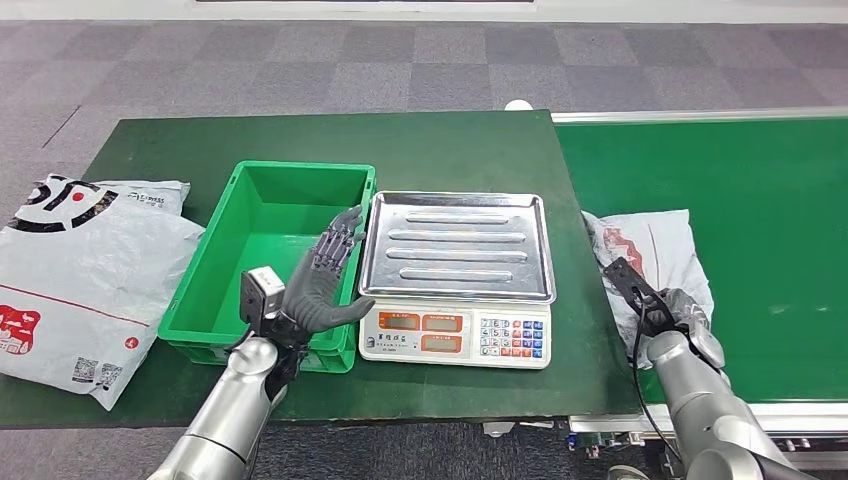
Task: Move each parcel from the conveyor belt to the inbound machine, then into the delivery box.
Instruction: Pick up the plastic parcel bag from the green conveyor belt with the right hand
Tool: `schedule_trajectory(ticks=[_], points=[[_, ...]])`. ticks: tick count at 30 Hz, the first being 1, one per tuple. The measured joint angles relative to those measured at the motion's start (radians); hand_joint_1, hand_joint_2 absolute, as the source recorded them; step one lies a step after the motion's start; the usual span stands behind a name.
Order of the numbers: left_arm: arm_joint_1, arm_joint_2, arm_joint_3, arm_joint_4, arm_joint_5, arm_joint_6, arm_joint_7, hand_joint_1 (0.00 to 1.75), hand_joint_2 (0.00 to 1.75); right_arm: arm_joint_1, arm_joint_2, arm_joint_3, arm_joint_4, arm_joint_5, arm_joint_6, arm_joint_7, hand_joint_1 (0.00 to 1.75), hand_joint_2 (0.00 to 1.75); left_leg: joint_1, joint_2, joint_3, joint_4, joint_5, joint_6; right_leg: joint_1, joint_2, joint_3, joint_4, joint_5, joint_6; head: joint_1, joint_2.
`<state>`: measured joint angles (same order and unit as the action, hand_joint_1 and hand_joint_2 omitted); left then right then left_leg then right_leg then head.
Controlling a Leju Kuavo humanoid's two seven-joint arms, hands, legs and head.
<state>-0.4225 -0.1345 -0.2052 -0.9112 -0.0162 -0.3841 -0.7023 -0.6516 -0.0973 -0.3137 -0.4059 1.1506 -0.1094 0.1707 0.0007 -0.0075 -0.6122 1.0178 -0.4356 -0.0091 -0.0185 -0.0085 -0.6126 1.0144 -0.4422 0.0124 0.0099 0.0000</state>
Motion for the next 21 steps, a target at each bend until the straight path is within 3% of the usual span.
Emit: schedule_trajectory(ticks=[11, 18, 21], points=[[-0.004, -0.003, 0.0, 0.013, -0.002, -0.005, 0.0, 0.0, 1.75, 0.023, -0.005, 0.0, -0.026, -0.045, -0.099, -0.11, 1.75, 1.75, 0.0, 0.0, 0.0, 0.0, 0.0, 0.0, 0.0, 0.0, 0.0, 0.0, 0.0, 0.0, 0.0, 0.0], [0.003, -0.004, 0.0, 0.005, -0.003, -0.005, 0.0, 0.0, 1.75, 0.052, 0.005, -0.004, -0.106, -0.134, -0.239, -0.286, 1.75, 1.75, 0.0, 0.0, -0.001, 0.0, 0.0, 0.0, 0.0, 0.0, 0.0, 0.0, 0.0, 0.0, 0.0, 0.0], [0.009, -0.004, 0.0, -0.004, -0.003, -0.005, 0.0, 0.0, 1.75, 0.077, 0.02, -0.013, -0.173, -0.204, -0.317, -0.42, 1.75, 1.75, 0.0, 0.0, -0.001, 0.0, 0.0, 0.0, 0.0, 0.0, 0.0, 0.0, 0.0, 0.0, 0.0, 0.0]])
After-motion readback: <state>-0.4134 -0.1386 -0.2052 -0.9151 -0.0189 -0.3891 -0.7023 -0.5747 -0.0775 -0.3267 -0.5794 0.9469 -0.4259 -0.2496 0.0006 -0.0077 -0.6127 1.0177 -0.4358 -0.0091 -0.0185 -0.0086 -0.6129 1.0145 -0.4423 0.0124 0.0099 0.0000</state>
